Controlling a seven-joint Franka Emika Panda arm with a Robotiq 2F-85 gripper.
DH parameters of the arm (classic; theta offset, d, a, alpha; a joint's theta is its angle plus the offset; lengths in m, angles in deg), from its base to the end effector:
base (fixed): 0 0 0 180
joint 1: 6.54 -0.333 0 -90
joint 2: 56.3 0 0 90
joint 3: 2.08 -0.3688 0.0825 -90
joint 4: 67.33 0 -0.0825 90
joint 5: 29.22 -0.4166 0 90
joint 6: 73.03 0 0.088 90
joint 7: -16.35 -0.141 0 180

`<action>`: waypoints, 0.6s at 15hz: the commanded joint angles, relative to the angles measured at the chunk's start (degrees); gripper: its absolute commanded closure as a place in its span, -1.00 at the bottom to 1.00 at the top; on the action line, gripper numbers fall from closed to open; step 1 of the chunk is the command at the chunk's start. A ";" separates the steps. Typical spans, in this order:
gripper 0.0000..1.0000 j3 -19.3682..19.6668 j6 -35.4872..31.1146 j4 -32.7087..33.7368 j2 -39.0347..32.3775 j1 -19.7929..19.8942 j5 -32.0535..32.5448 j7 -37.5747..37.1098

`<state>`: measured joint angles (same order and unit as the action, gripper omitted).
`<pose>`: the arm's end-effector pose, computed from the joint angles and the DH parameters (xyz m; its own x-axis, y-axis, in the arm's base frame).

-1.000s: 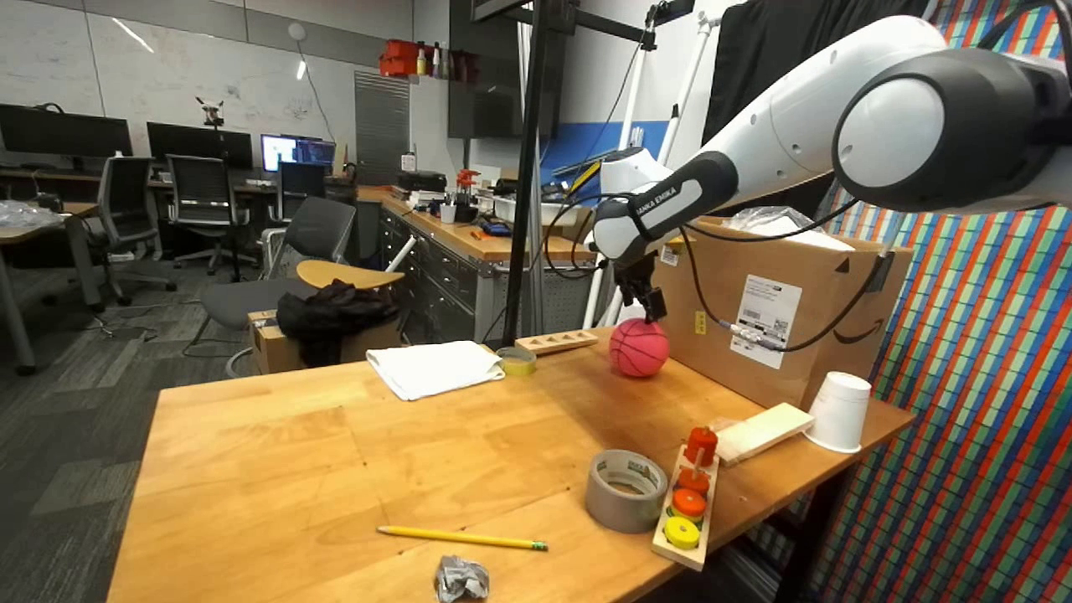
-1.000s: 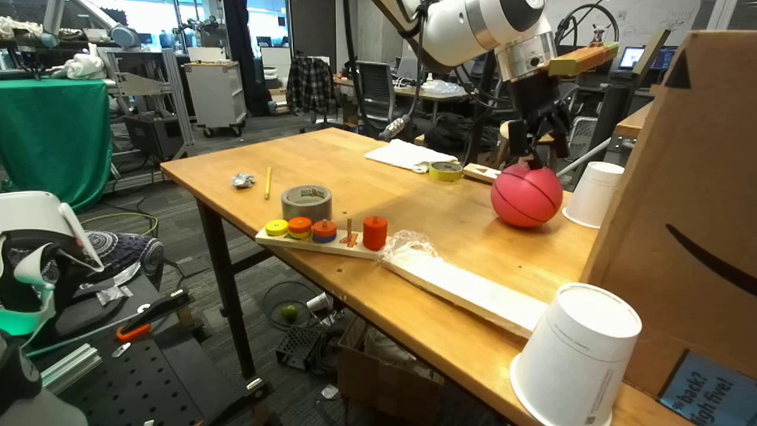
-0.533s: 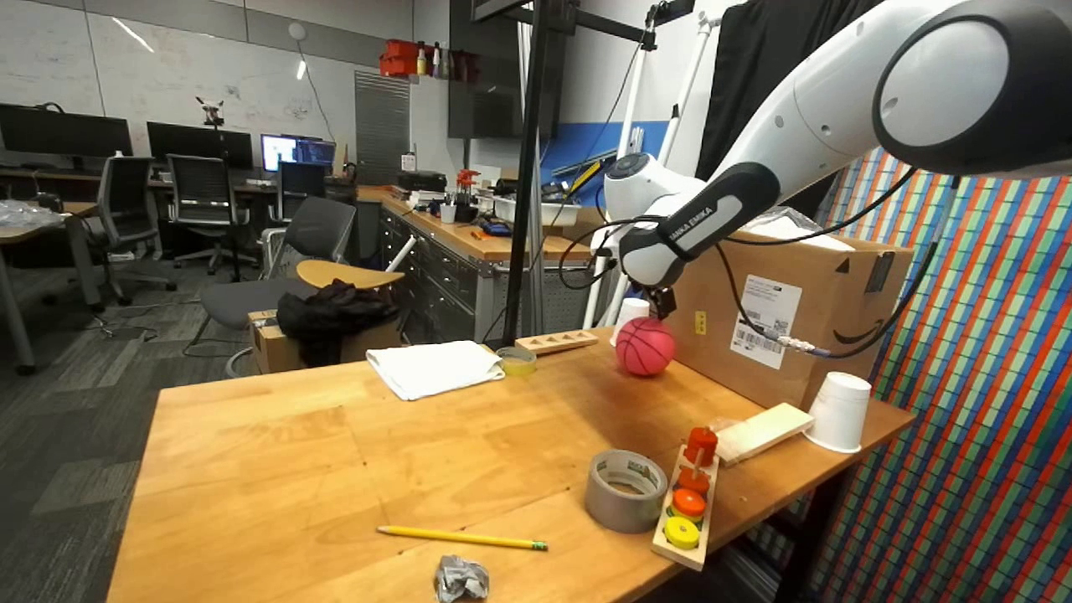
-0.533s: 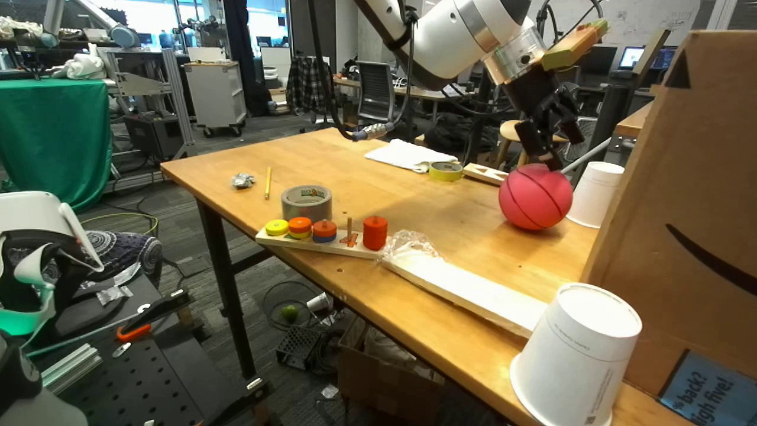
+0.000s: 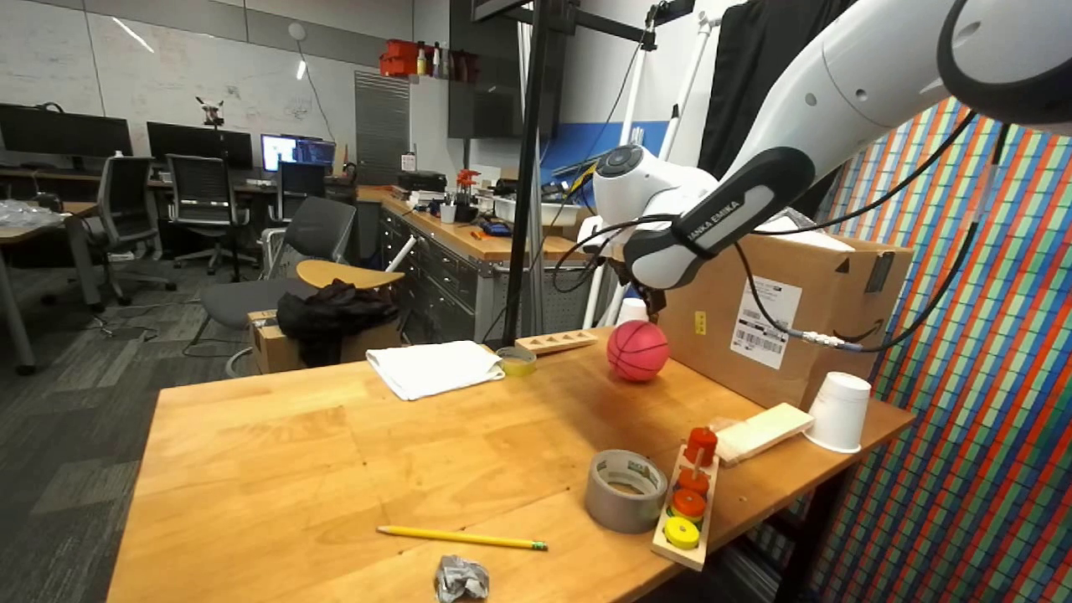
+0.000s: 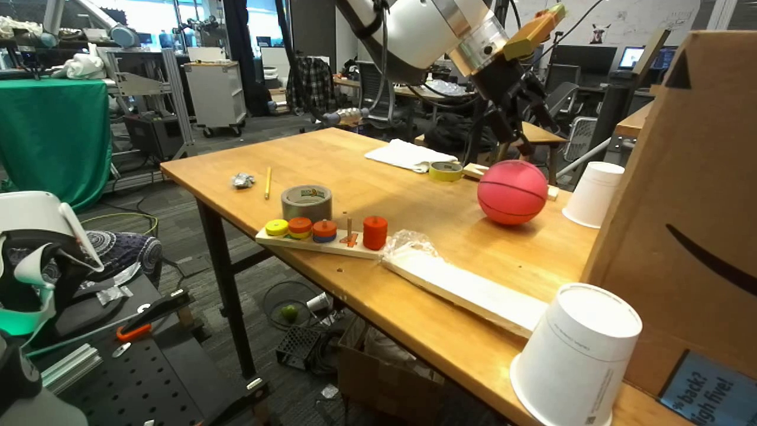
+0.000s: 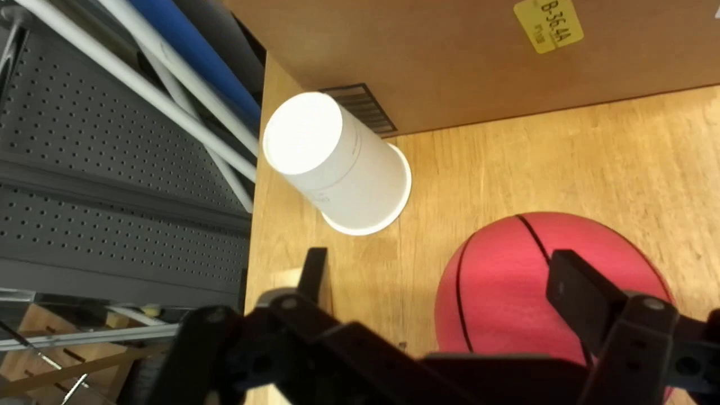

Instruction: Push the basketball between the two cups

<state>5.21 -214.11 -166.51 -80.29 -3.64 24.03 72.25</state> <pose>0.7378 -0.1382 0.3802 0.2108 0.7925 -0.5723 0.9121 0.0512 0.4069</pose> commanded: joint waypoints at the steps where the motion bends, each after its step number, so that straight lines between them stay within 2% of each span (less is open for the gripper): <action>1: -1.00 -4.54 -0.96 -5.98 6.64 0.84 -4.03 1.00; 4: -1.00 -8.75 1.68 -7.82 8.93 1.13 -15.13 5.55; 9: -1.00 -13.58 12.91 -7.58 10.50 0.51 -37.53 19.18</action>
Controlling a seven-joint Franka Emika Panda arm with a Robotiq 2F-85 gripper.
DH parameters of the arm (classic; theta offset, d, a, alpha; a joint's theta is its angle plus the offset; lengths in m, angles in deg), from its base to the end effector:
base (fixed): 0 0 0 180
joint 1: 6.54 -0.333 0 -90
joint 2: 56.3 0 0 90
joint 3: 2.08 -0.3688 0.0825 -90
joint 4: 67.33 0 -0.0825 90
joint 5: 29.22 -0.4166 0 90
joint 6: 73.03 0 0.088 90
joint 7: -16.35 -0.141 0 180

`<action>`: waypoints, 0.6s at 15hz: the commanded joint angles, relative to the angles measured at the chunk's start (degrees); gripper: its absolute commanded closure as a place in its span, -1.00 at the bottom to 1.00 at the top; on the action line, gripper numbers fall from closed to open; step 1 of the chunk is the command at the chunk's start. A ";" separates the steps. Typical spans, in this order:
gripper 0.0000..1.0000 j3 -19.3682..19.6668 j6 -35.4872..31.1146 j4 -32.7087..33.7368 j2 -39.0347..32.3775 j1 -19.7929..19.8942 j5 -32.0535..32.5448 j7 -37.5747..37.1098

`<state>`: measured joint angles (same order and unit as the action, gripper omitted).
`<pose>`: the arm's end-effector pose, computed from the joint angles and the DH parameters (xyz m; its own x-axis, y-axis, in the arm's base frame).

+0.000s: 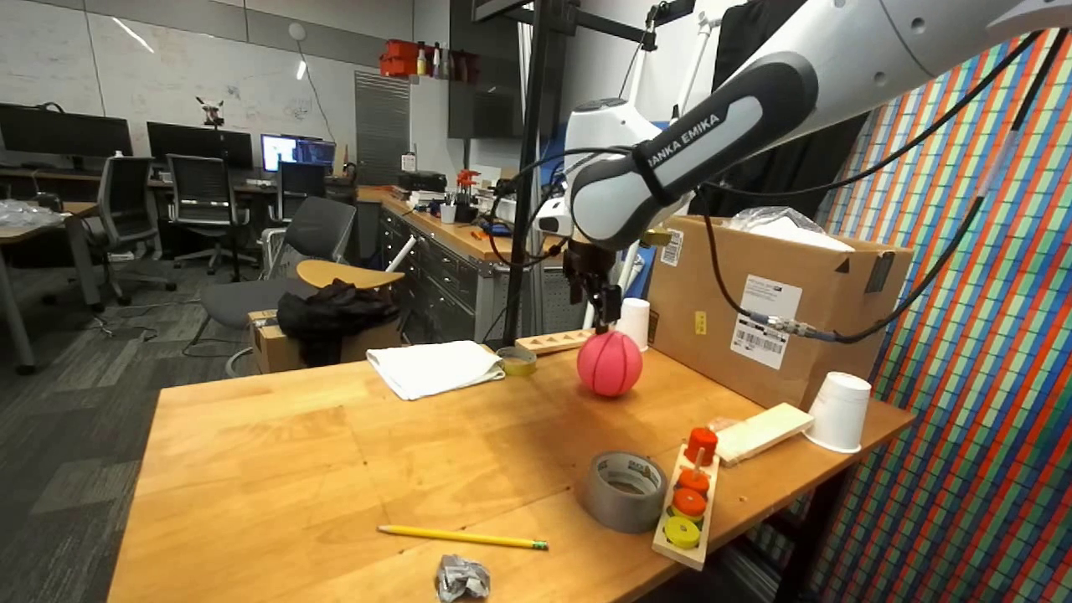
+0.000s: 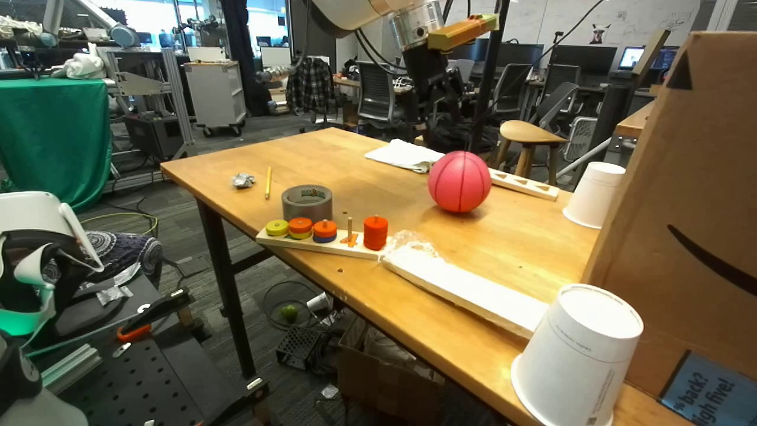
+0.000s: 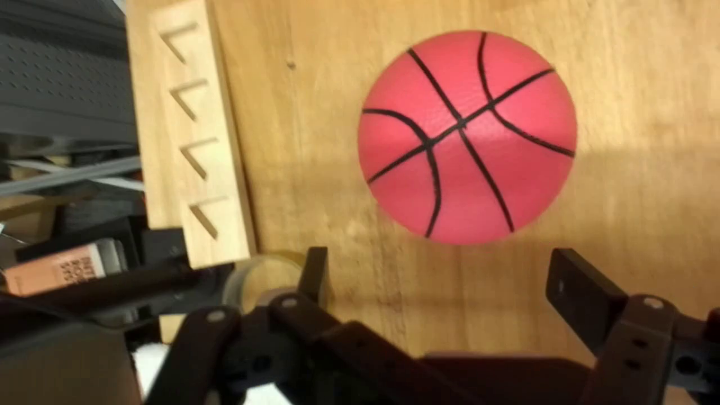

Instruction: Push the basketball between the two cups

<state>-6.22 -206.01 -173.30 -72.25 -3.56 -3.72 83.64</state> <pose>0.6937 -0.0077 0.3969 0.1389 0.9540 -0.2659 0.9619 -0.0662 0.2651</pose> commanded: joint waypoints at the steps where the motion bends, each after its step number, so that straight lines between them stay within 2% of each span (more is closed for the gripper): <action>1: -1.00 -2.72 6.95 -0.13 2.47 0.51 -13.34 10.32; 4: -1.00 -2.83 12.56 1.29 2.52 0.02 -19.35 14.59; 9: -1.00 -2.43 17.08 2.54 2.11 -0.06 -23.91 18.65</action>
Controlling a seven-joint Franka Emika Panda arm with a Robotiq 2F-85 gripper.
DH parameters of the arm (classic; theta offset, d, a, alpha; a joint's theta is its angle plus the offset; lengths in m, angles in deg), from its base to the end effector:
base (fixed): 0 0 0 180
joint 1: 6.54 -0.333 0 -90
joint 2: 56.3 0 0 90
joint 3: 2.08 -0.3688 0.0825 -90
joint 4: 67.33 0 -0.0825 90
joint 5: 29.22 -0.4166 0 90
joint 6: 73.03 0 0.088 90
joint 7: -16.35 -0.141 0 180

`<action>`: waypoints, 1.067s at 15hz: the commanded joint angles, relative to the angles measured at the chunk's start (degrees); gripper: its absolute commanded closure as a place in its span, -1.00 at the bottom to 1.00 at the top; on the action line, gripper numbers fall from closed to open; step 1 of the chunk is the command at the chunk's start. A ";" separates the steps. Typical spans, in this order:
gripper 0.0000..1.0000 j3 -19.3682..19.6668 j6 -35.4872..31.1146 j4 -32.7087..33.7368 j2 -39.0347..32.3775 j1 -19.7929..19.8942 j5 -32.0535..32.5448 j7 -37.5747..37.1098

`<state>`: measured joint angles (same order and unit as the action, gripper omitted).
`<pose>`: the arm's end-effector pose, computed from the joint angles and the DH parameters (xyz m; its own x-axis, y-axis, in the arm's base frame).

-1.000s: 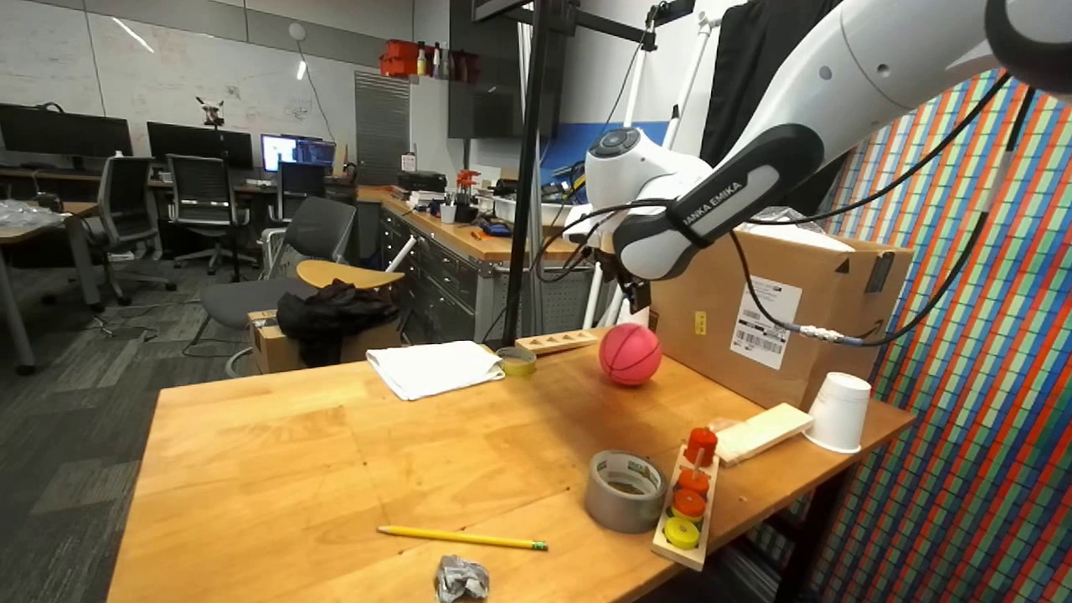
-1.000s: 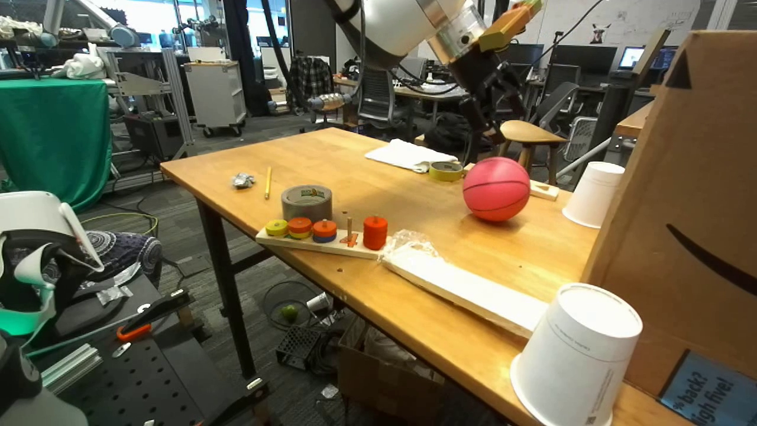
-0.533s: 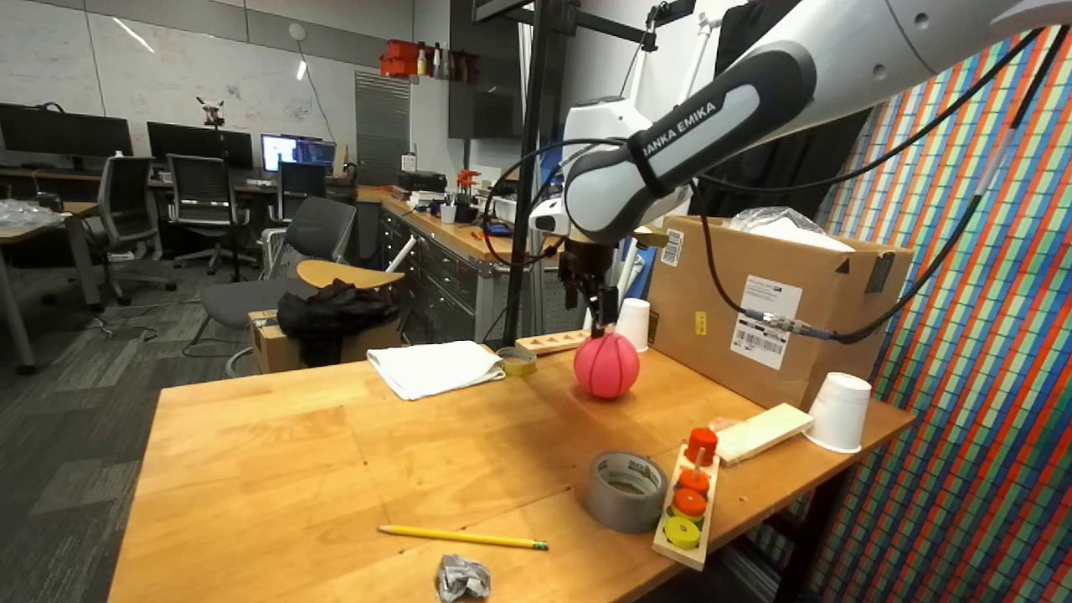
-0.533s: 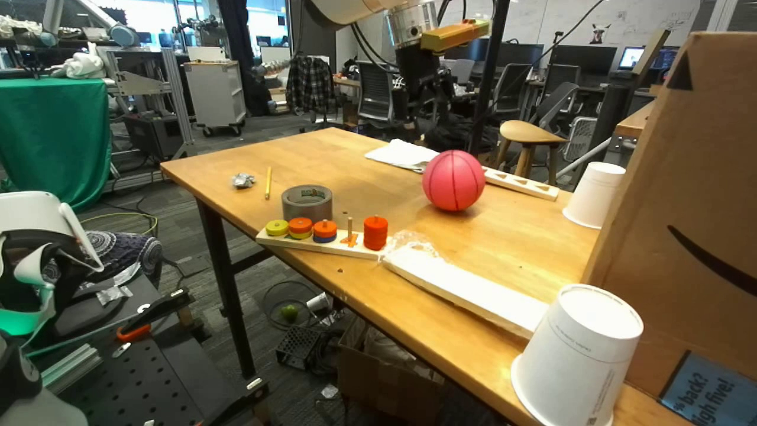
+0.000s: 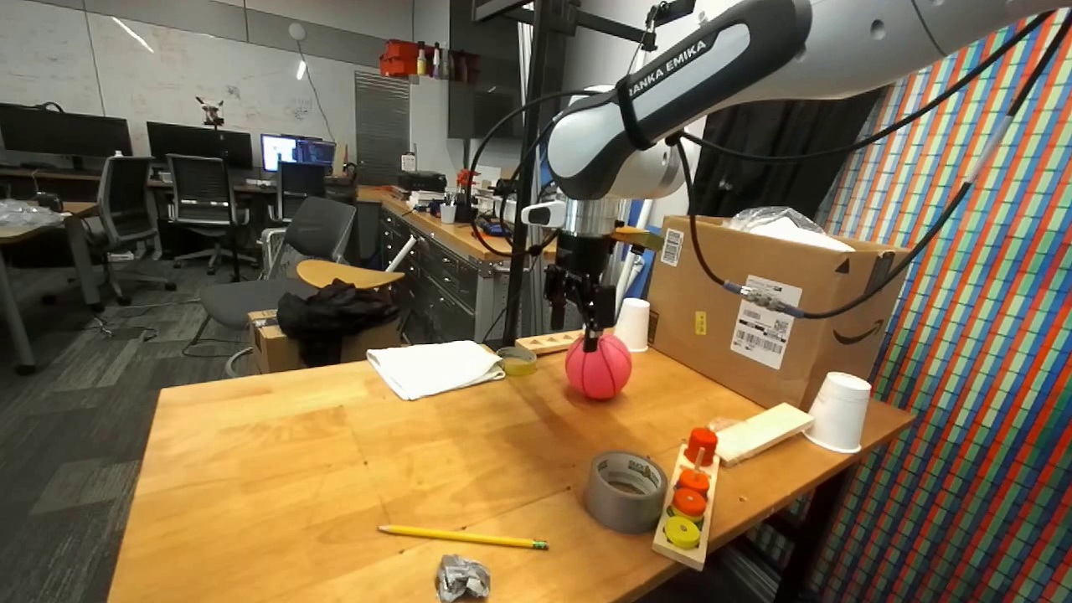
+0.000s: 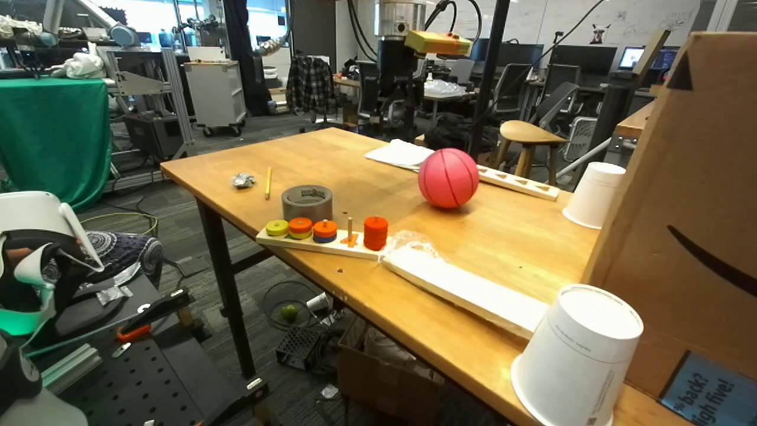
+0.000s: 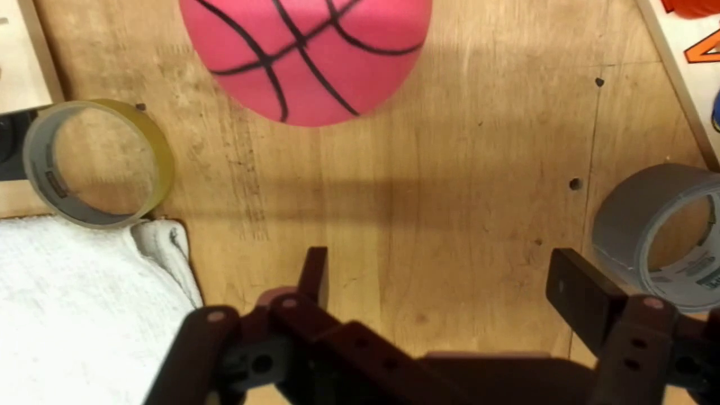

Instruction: Push the basketball between the two cups

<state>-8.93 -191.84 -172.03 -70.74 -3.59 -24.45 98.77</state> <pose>0.6623 0.0339 0.3984 0.0276 0.9987 -0.0432 0.9996 -0.0276 0.0014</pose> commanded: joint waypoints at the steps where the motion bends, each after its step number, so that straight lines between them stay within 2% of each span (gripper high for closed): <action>1: -1.00 0.31 2.88 1.35 0.51 0.02 -3.96 4.25; 7: -1.00 1.36 -3.46 2.99 -1.63 1.25 -6.86 11.68; 16: -1.00 2.67 -2.02 12.00 -11.17 3.94 -8.46 12.06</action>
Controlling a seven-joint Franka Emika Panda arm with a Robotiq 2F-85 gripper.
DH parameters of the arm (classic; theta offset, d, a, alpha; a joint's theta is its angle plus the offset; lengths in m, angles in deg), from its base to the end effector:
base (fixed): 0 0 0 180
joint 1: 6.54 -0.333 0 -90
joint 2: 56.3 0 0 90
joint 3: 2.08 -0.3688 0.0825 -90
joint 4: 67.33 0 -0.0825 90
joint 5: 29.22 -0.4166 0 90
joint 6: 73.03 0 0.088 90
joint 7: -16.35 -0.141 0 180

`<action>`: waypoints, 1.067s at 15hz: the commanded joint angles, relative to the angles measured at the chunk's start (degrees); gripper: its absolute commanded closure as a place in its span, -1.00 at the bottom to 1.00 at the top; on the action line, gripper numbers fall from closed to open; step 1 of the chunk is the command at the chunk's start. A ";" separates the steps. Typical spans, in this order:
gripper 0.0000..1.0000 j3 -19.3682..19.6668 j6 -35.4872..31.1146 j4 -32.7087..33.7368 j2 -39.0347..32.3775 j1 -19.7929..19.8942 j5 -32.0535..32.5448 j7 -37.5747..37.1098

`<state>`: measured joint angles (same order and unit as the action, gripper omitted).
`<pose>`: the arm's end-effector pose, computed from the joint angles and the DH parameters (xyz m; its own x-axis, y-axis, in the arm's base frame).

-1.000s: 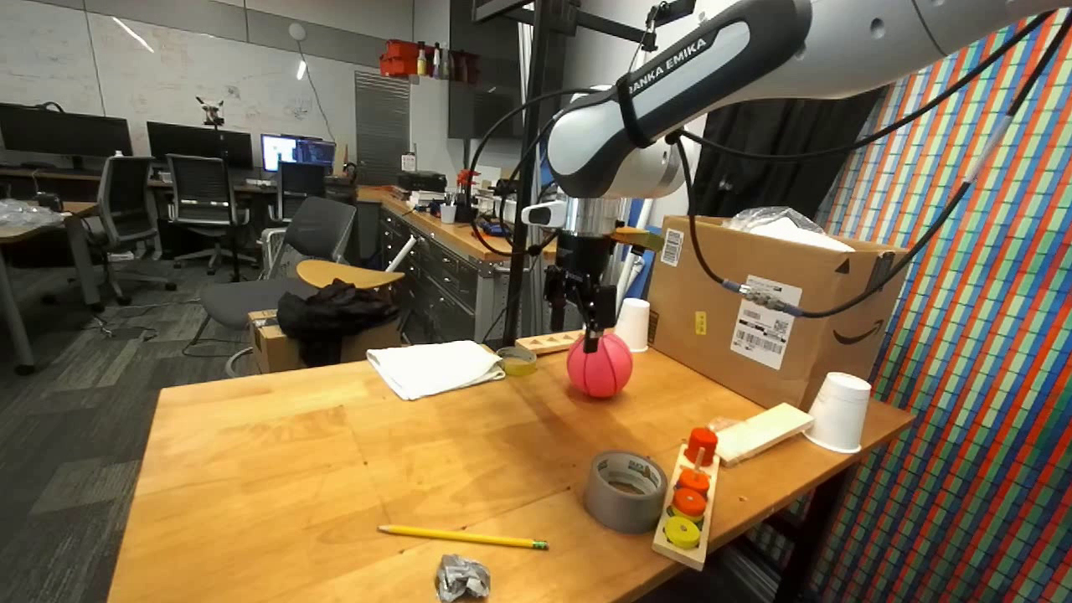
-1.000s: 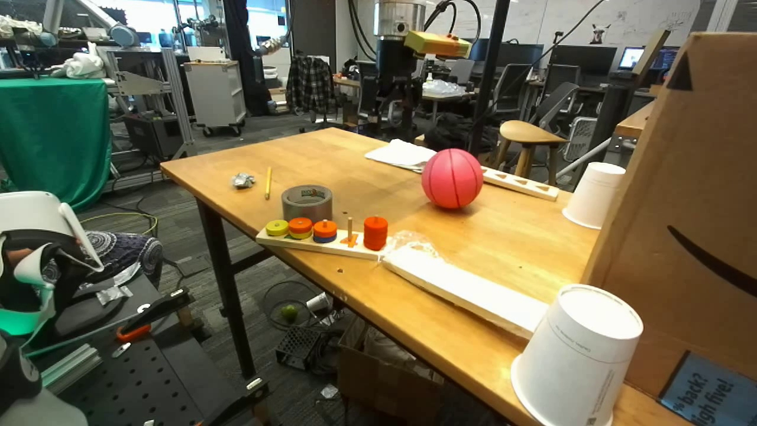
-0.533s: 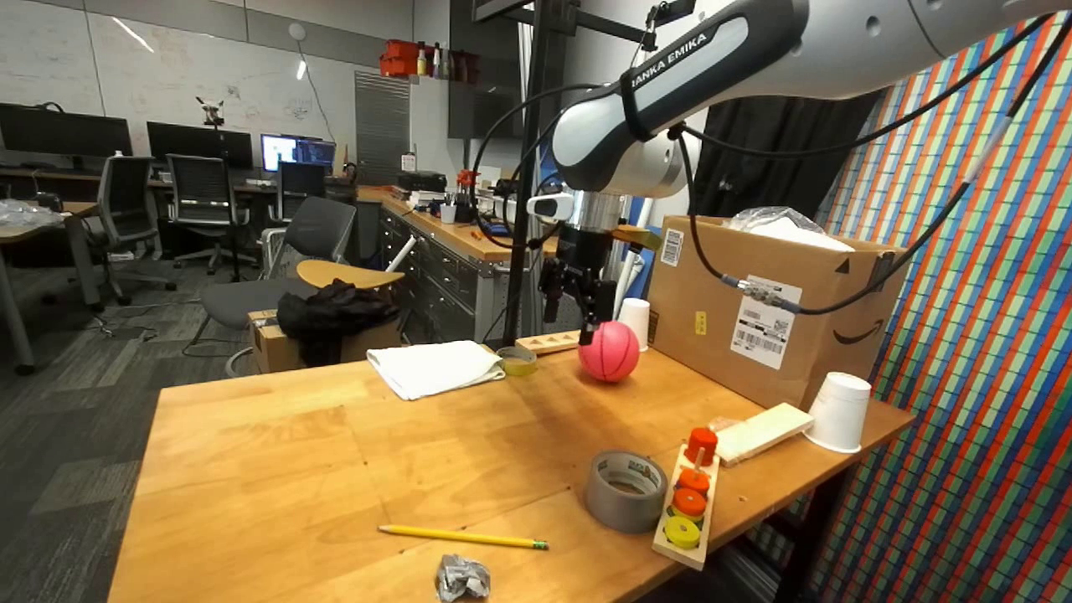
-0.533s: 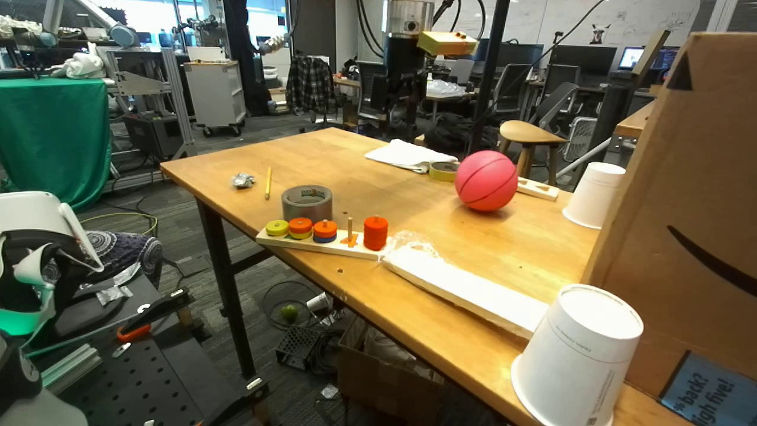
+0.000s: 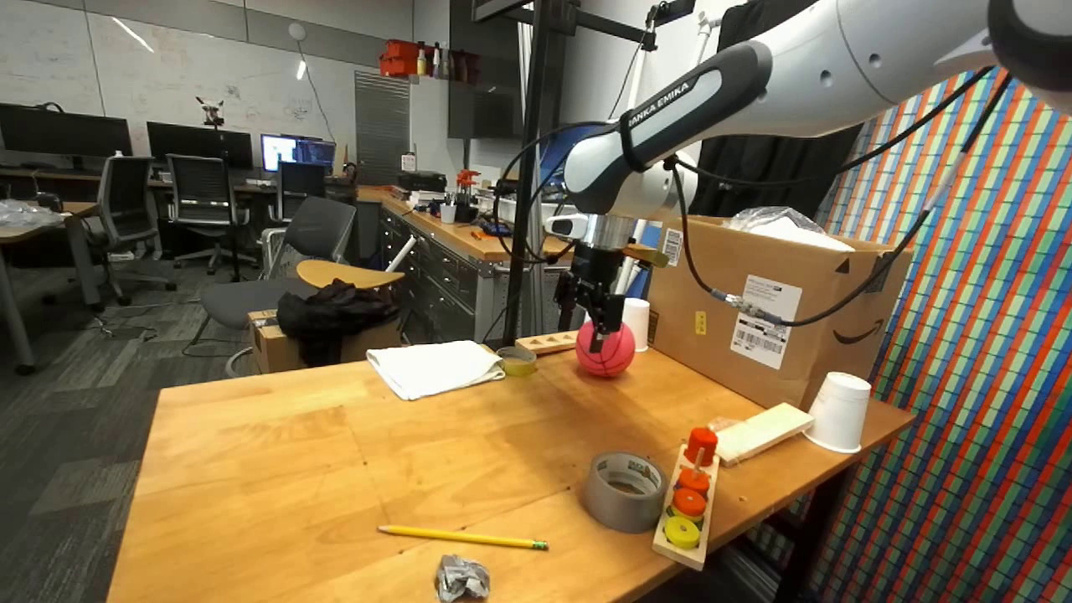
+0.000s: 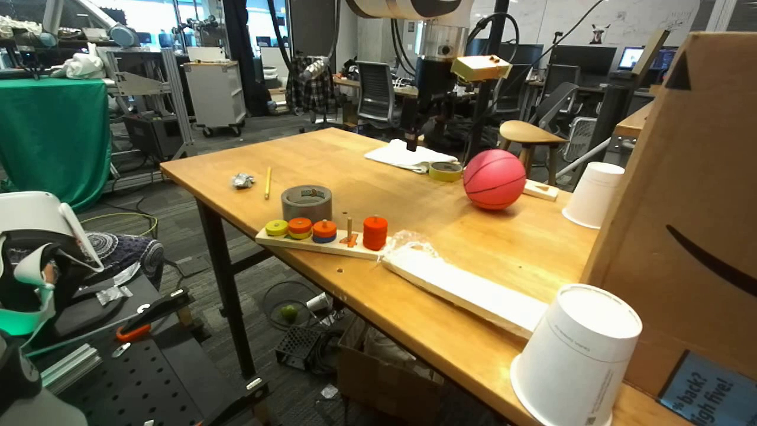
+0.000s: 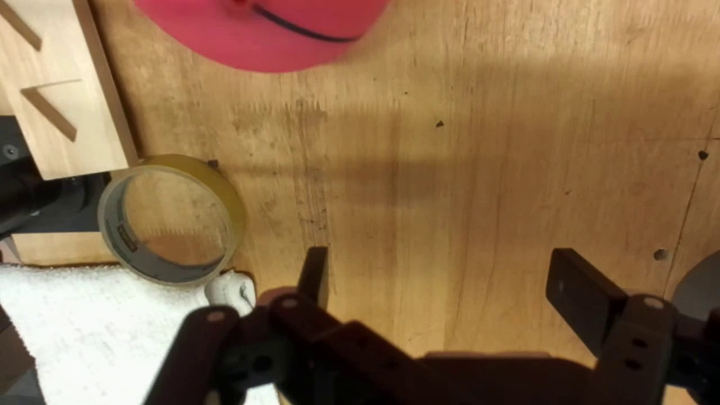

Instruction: Push the basketball between the two cups

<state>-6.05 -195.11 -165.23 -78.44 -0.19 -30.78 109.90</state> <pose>0.7096 -0.0321 0.3693 -0.0017 0.9989 0.0473 0.9992 -0.0001 0.0389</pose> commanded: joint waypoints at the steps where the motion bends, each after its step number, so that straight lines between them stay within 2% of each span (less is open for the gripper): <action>1: -1.00 -0.37 1.56 6.25 -4.36 0.72 -2.44 0.73; 6: -1.00 -0.48 6.40 10.86 -8.26 1.13 -5.73 -1.92; 11: -1.00 2.14 11.73 14.13 -11.24 1.34 -3.65 -9.59; 13: -1.00 2.70 12.29 14.56 -11.71 1.77 -3.44 -11.31; 16: -1.00 4.50 8.28 13.00 -10.29 1.48 0.72 -12.89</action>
<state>-3.02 -185.44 -152.60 -89.05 1.37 -34.00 99.28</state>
